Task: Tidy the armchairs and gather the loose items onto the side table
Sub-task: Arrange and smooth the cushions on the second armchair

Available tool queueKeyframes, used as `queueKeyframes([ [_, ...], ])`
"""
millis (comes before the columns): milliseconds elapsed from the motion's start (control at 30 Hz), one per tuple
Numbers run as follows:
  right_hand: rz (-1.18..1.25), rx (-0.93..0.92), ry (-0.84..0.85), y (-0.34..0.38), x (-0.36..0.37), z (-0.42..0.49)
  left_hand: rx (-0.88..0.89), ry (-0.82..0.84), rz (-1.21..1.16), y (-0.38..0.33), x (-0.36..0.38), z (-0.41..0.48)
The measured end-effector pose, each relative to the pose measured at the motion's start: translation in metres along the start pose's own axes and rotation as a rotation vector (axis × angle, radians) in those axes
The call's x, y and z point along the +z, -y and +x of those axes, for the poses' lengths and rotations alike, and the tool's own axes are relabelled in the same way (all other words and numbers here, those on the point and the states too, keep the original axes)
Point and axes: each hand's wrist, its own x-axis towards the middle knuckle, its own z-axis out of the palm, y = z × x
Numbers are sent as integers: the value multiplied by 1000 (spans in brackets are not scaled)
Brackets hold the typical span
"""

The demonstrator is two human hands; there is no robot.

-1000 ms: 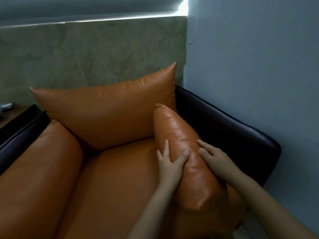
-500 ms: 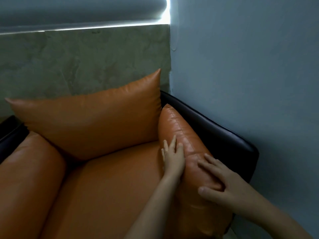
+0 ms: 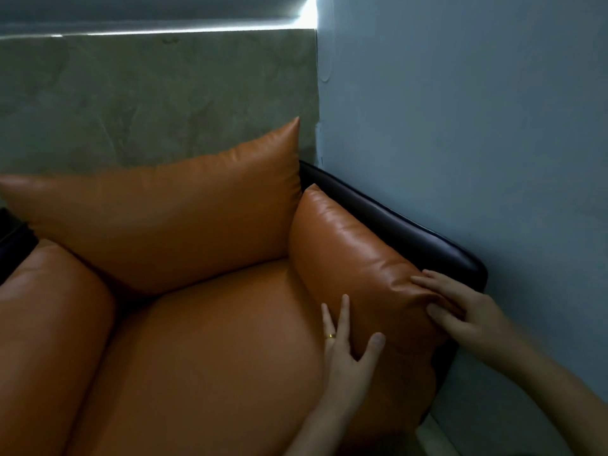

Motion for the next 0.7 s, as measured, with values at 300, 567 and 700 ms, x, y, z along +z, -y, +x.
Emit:
queueKeyframes([
  [300,-607,1,31,18,43,23,56,-37,33,8,2,21],
  [567,-861,72,71,41,53,45,1,161,260,7,-32,48],
  [700,-830,-36,146,98,88,80,27,124,519,7,-113,64],
])
